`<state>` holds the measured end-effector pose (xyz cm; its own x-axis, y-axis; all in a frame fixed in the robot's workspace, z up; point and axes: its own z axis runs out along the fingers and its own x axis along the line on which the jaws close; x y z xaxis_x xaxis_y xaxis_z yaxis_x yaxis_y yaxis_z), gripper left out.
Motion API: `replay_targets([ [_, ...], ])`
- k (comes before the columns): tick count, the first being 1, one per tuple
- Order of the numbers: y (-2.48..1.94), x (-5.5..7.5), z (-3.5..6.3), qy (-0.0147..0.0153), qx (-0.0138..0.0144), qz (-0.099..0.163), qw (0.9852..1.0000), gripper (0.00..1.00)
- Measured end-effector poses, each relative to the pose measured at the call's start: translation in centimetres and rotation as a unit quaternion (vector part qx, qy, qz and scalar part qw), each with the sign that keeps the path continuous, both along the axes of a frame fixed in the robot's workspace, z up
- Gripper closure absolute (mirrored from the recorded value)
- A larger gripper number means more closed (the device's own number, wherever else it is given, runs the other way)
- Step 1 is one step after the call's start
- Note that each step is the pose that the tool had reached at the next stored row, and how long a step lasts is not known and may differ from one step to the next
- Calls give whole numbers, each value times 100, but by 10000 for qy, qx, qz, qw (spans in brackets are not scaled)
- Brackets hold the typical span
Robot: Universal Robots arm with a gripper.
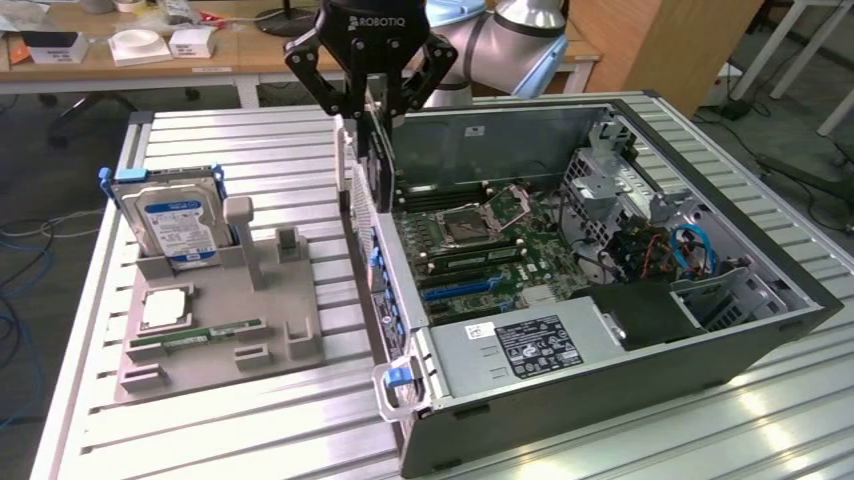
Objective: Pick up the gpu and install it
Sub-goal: 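Pick up the gpu and move the gpu toward the slot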
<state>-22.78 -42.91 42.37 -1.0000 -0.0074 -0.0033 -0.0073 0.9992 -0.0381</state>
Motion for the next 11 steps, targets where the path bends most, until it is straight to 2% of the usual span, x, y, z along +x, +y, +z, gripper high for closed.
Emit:
replay_targets([
  [11,0,121,-1,0,0,-1,10000,73],
])
